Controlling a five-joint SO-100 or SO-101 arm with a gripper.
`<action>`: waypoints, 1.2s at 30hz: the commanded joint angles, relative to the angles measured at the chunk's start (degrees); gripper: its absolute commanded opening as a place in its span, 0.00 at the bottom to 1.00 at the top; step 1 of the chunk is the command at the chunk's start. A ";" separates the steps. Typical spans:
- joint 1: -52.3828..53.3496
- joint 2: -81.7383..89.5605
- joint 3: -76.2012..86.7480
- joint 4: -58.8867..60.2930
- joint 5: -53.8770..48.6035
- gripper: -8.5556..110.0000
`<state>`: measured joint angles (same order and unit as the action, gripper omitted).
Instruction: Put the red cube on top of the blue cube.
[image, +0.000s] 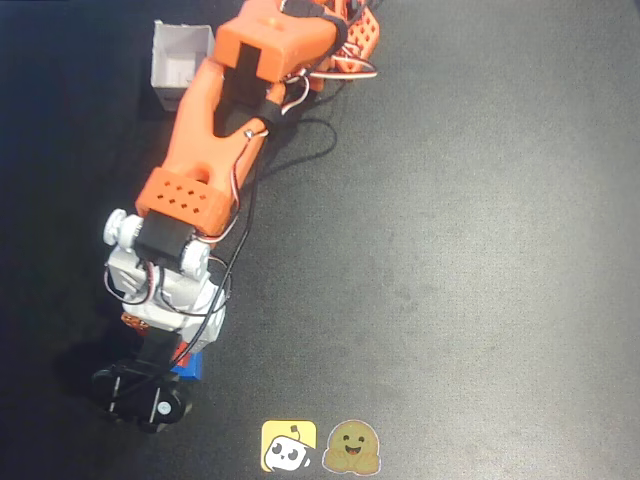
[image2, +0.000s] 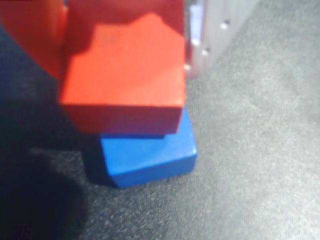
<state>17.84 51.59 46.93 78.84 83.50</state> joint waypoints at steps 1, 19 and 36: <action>-0.70 0.97 -2.99 0.09 0.88 0.12; -0.79 -0.35 -2.64 -1.23 2.11 0.12; -0.97 -1.67 -2.81 -2.90 3.52 0.17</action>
<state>17.58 49.39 46.93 76.73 86.04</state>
